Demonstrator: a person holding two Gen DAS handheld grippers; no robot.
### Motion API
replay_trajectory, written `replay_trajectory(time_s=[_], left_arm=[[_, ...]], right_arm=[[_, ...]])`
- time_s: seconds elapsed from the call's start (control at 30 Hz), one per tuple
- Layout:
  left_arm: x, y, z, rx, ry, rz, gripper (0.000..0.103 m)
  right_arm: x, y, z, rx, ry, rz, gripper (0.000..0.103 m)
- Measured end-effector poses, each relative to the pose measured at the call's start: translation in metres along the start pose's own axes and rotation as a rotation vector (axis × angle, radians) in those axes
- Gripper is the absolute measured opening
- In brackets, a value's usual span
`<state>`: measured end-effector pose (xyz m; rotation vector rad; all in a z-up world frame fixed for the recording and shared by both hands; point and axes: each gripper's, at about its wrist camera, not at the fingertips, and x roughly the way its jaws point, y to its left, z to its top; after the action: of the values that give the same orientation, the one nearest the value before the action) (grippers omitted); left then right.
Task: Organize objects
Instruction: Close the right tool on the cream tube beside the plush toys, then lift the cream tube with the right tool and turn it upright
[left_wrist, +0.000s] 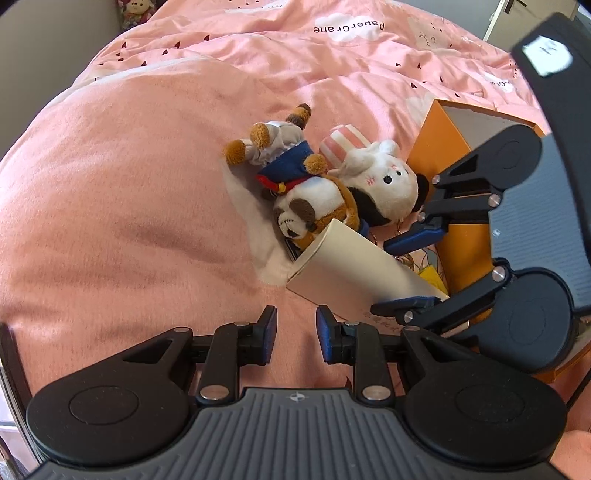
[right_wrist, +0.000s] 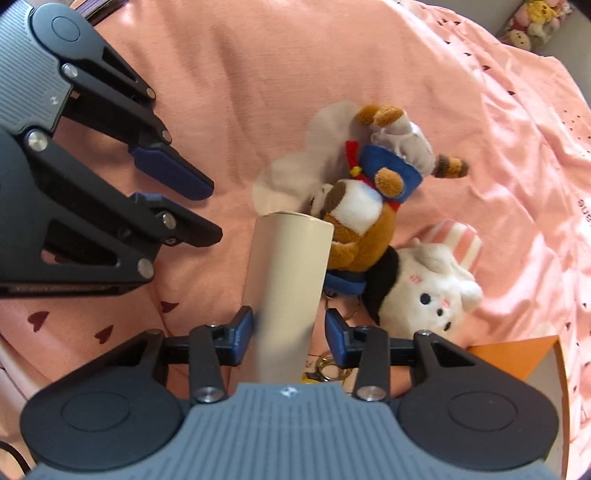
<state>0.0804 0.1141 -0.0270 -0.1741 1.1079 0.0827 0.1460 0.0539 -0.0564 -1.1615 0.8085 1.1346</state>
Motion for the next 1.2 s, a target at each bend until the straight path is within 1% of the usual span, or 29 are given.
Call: replay_trajectory(time_s=[0.03,0.07,0.2,0.23,0.33,0.4,0.43,0.47,0.53,0.57,0.6,0.63,0.67,0.73,0.8,0.87,0.9,1.07,1.13,1.2], left_arm=[[0.0,0.0,0.0,-0.002,-0.001,0.0,0.03],[0.0,0.001,0.0,-0.005,-0.001,0.0,0.03],[-0.001,0.004,-0.002,-0.014,-0.004,-0.005,0.03],[-0.001,0.005,-0.001,-0.017,-0.006,-0.008,0.03],[-0.001,0.006,-0.001,-0.021,-0.007,-0.014,0.03],[0.0,0.005,-0.001,-0.019,-0.007,-0.012,0.03],[0.001,0.004,-0.001,-0.016,-0.006,-0.011,0.03],[0.001,0.003,-0.002,-0.013,-0.005,-0.01,0.03],[0.001,0.001,-0.002,-0.002,-0.006,-0.004,0.03],[0.0,0.001,-0.003,0.005,-0.007,0.003,0.03],[0.0,0.0,-0.003,0.011,-0.007,0.012,0.03],[0.001,-0.001,-0.004,0.016,-0.008,0.02,0.03],[0.001,-0.002,-0.005,0.022,-0.008,0.027,0.03],[0.001,-0.004,-0.007,0.041,-0.006,0.037,0.03],[0.002,-0.007,-0.009,0.068,-0.008,0.053,0.03],[0.004,-0.01,-0.012,0.091,-0.006,0.069,0.03],[0.005,-0.011,-0.013,0.1,-0.005,0.074,0.03],[0.009,-0.013,-0.018,0.124,-0.003,0.091,0.031],[0.009,-0.01,-0.018,0.115,-0.003,0.085,0.031],[0.009,-0.007,-0.018,0.104,-0.004,0.076,0.031]], right_arm=[[-0.001,0.001,-0.001,0.008,0.0,-0.02,0.05],[-0.001,0.0,-0.002,0.021,0.0,-0.038,0.052],[-0.006,-0.007,-0.009,0.131,-0.015,-0.053,0.051],[-0.009,-0.008,-0.012,0.158,-0.023,-0.061,0.05],[-0.017,-0.011,-0.021,0.239,-0.058,-0.08,0.041],[-0.023,-0.009,-0.026,0.275,-0.08,-0.149,0.031],[-0.024,-0.008,-0.029,0.287,-0.087,-0.175,0.028],[-0.025,-0.005,-0.029,0.313,-0.1,-0.175,0.028],[-0.03,-0.008,-0.033,0.368,-0.141,-0.133,0.028],[-0.033,-0.005,-0.029,0.386,-0.16,-0.12,0.028],[-0.036,0.001,-0.029,0.393,-0.173,-0.121,0.029],[-0.039,0.023,-0.027,0.392,-0.186,-0.129,0.031],[-0.041,0.038,-0.024,0.389,-0.197,-0.14,0.036],[-0.04,0.046,-0.021,0.376,-0.213,-0.164,0.044],[-0.034,0.056,-0.022,0.348,-0.222,-0.225,0.05],[-0.023,0.065,-0.022,0.322,-0.223,-0.3,0.061],[-0.019,0.07,-0.023,0.316,-0.217,-0.323,0.063],[-0.002,0.075,-0.024,0.335,-0.205,-0.311,0.063],[0.006,0.077,-0.024,0.329,-0.201,-0.329,0.064],[0.011,0.082,-0.022,0.308,-0.196,-0.365,0.064]])
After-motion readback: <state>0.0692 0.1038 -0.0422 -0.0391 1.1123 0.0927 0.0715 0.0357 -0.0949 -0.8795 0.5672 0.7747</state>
